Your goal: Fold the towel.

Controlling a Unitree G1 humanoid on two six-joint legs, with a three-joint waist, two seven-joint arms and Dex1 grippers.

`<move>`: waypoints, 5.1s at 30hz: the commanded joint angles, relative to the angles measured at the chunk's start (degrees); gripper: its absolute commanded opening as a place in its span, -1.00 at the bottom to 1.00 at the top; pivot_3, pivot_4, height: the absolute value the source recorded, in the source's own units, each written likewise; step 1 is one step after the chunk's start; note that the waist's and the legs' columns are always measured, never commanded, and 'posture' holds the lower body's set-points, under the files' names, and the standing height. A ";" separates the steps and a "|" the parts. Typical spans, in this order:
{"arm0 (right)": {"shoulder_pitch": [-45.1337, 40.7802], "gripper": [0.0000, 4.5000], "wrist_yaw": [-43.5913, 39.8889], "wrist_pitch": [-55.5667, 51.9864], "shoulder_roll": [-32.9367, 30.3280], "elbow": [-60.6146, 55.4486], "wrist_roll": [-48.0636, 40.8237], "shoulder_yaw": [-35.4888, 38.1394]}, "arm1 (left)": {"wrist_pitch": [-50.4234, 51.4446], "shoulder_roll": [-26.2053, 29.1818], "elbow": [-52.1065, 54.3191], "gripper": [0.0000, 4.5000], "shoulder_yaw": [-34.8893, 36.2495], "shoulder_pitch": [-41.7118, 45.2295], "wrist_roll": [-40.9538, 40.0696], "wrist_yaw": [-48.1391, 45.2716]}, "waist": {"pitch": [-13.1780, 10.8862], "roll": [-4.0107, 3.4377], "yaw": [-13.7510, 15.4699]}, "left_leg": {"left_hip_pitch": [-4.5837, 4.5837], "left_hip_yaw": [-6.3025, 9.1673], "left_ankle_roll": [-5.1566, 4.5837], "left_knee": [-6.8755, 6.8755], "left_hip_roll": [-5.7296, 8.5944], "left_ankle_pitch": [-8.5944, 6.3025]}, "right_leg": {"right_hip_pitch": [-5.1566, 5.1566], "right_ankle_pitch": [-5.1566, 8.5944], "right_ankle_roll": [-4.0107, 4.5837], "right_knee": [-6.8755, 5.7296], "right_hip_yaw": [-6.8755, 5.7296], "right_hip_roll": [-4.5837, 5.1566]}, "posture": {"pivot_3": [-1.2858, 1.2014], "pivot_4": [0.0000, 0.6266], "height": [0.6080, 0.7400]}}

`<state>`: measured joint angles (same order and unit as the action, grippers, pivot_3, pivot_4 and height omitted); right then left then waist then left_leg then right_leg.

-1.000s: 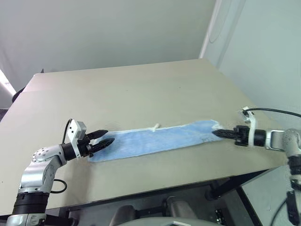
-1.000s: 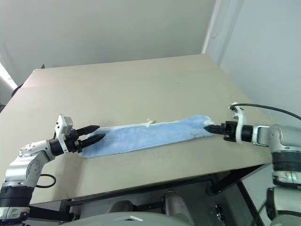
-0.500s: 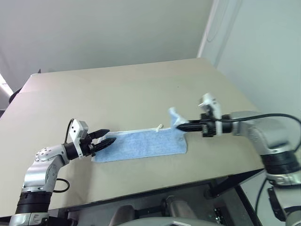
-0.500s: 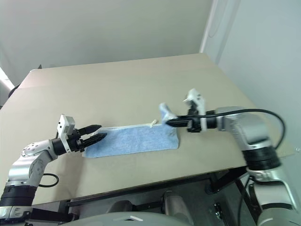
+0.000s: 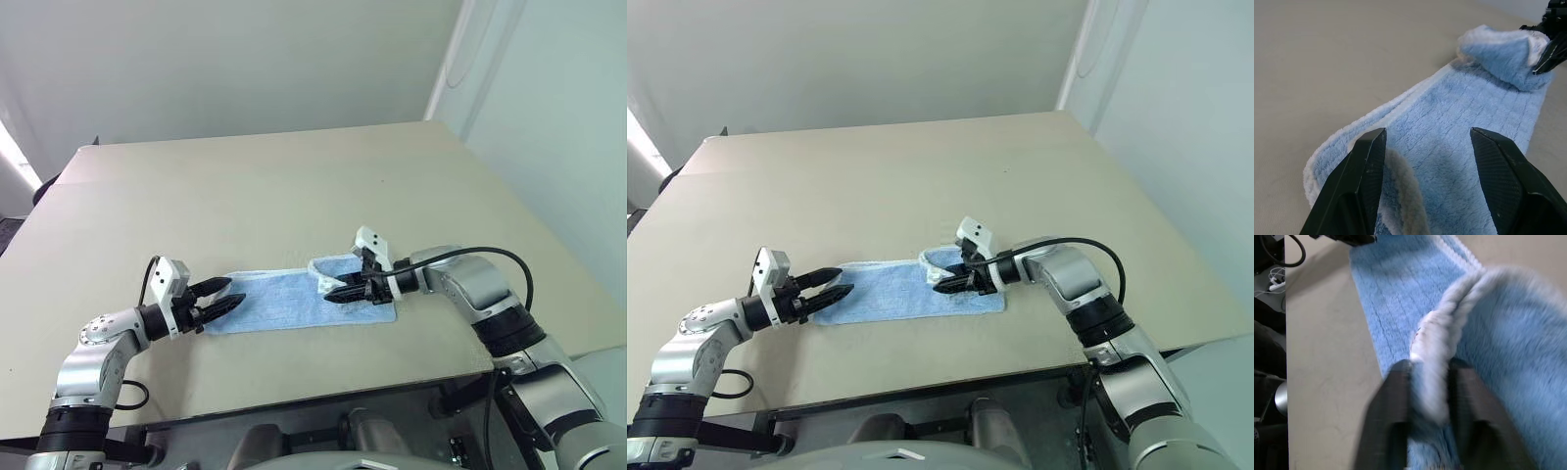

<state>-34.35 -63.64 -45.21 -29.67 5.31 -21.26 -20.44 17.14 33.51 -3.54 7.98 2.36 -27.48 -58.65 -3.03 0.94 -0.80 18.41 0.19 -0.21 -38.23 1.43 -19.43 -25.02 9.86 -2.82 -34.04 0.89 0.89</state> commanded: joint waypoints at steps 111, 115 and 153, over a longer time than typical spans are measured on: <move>10.78 1.00 15.93 13.63 8.28 4.05 0.89 16.03 | 75.36 2.29 9.93 -0.98 6.36 20.61 -27.37 15.20 | 0.35 -0.12 -1.61 | -0.07 0.20 -0.12 0.01 0.75 -0.09 | 0.19 0.07 -0.53 -0.18 0.13 0.86 | 0.03 -1.00 1.00; 13.45 1.00 17.51 12.58 7.35 1.51 -0.81 19.35 | 74.93 -4.58 7.65 -0.98 6.00 23.46 -26.11 19.93 | 0.35 -0.10 -1.48 | -0.04 0.22 -0.11 0.02 0.75 -0.09 | 0.16 0.06 -0.52 -0.17 0.14 0.87 | 0.03 -1.00 1.00; 18.67 1.00 23.55 13.03 7.39 -0.12 0.83 20.47 | 39.60 -4.45 13.54 0.99 -6.79 21.25 -12.77 10.67 | 0.32 -0.13 -1.71 | -0.08 0.12 -0.09 -0.01 0.80 -0.06 | 0.51 0.34 -0.51 -0.11 0.27 0.65 | 0.03 -1.00 1.00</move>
<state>-14.74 -40.13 -33.34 -22.36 6.48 -20.41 -0.46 62.65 27.73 8.33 2.30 24.00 -43.91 -46.48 -2.71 0.81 -2.51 18.34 0.31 -0.30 -38.23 2.22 -19.50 -24.50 10.20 -3.33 -34.13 1.16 1.54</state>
